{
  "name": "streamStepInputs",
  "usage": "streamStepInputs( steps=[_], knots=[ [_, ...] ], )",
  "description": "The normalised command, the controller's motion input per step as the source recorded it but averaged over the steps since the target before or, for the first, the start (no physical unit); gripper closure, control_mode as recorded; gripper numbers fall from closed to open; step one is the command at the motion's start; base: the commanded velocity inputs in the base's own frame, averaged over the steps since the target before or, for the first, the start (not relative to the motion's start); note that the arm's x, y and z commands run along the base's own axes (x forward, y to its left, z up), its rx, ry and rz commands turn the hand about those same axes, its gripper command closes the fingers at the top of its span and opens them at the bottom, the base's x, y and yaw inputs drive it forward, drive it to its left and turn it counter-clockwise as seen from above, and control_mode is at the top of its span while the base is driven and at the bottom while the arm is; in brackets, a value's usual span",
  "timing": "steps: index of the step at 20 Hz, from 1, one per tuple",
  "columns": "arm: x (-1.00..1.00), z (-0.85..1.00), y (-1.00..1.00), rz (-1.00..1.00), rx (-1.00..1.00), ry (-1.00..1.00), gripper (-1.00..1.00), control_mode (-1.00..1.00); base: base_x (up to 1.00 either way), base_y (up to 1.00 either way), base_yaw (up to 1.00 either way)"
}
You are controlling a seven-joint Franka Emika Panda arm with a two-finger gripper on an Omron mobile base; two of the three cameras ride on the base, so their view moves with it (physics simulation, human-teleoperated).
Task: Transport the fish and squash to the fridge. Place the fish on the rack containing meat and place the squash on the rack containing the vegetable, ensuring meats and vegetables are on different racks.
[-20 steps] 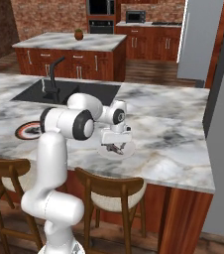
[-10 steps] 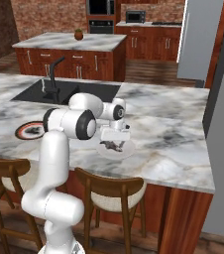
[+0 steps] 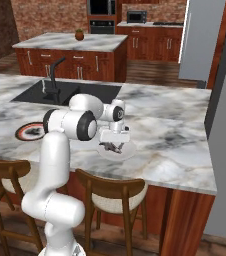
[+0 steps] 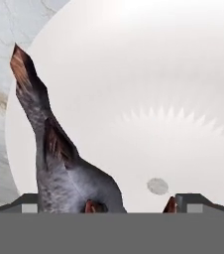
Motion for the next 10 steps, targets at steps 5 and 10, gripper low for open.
streamStepInputs(
  steps=[5, 10],
  knots=[
    [-0.59, -0.95, 0.51, 0.0, -0.03, 0.03, -1.0, -1.0, 0.0, 0.0, 0.0],
    [-0.58, -0.73, 0.52, 0.0, -0.02, 0.0, 1.0, -1.0, 0.0, 0.0, 0.0]
  ],
)
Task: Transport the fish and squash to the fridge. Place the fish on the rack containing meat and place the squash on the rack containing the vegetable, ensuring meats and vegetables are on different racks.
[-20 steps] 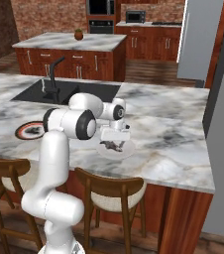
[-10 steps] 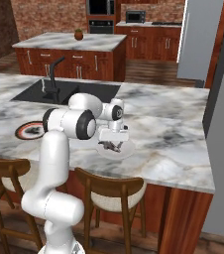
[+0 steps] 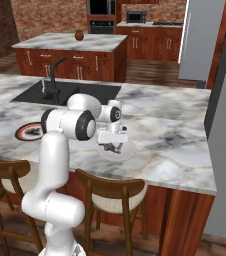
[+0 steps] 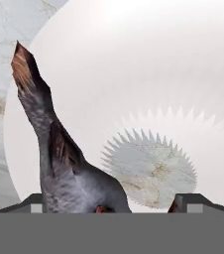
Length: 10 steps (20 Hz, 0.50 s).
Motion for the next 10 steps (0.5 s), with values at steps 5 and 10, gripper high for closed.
streamStepInputs(
  steps=[5, 10],
  knots=[
    [-0.55, -0.23, 0.12, 0.0, 0.0, 0.0, 1.0, -1.0, 0.0, 0.0, 0.0],
    [-0.85, 0.07, 0.0, -0.08, 0.01, 0.0, 1.0, -1.0, 0.0, 0.0, 0.0]
  ],
)
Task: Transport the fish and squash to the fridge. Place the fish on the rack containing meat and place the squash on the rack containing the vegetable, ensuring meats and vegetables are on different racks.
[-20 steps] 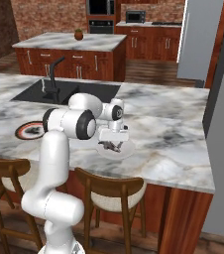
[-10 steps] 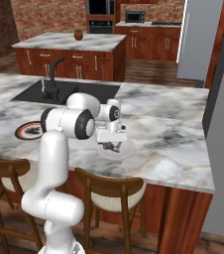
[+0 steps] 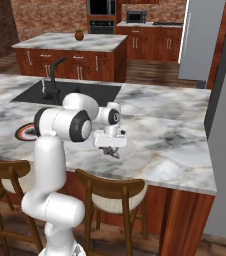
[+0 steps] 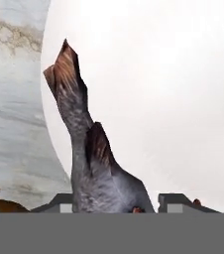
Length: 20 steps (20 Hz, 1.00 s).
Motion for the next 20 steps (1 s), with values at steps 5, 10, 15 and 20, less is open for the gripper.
streamStepInputs(
  steps=[5, 10, 15, 20],
  knots=[
    [-0.66, 0.36, 0.0, -0.13, 0.0, 0.0, 1.0, -1.0, 0.0, 0.0, 0.0],
    [-0.18, 0.5, 0.0, -0.13, 0.0, 0.0, 1.0, -1.0, 0.0, 0.0, 0.0],
    [-0.25, 0.94, 0.0, -0.12, 0.0, 0.04, 1.0, -1.0, 0.0, 0.0, 0.0],
    [-0.77, 1.0, 0.0, -0.12, -0.03, 0.03, 1.0, -1.0, 0.0, 0.0, 0.0]
  ],
)
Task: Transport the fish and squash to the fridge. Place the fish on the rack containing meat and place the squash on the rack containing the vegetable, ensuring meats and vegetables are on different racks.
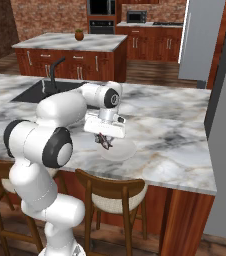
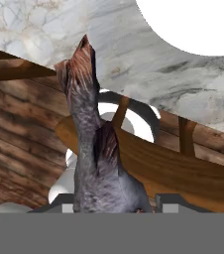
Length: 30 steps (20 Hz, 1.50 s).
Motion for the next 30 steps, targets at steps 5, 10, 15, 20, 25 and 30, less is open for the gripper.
streamStepInputs(
  steps=[5, 10, 15, 20, 25, 30],
  knots=[
    [-0.92, 1.0, 0.0, -0.12, -0.04, 0.03, 1.0, -1.0, 0.0, 0.0, 0.0],
    [-0.96, 0.89, 0.01, -0.1, -0.07, 0.02, 1.0, -1.0, 0.0, 0.0, 0.0],
    [-0.97, 0.63, 0.08, -0.07, -0.13, -0.13, 1.0, -1.0, 0.0, 0.0, 0.0],
    [-0.87, 0.33, 0.16, -0.01, -0.17, -0.44, 1.0, -1.0, 0.0, 0.0, 0.0],
    [-0.66, 0.4, 0.07, 0.0, -0.09, -0.39, 1.0, -1.0, 0.0, 0.0, 0.0],
    [-0.54, 0.72, 0.0, 0.0, 0.0, -0.03, 1.0, -1.0, 0.0, 0.0, 0.0]
  ],
)
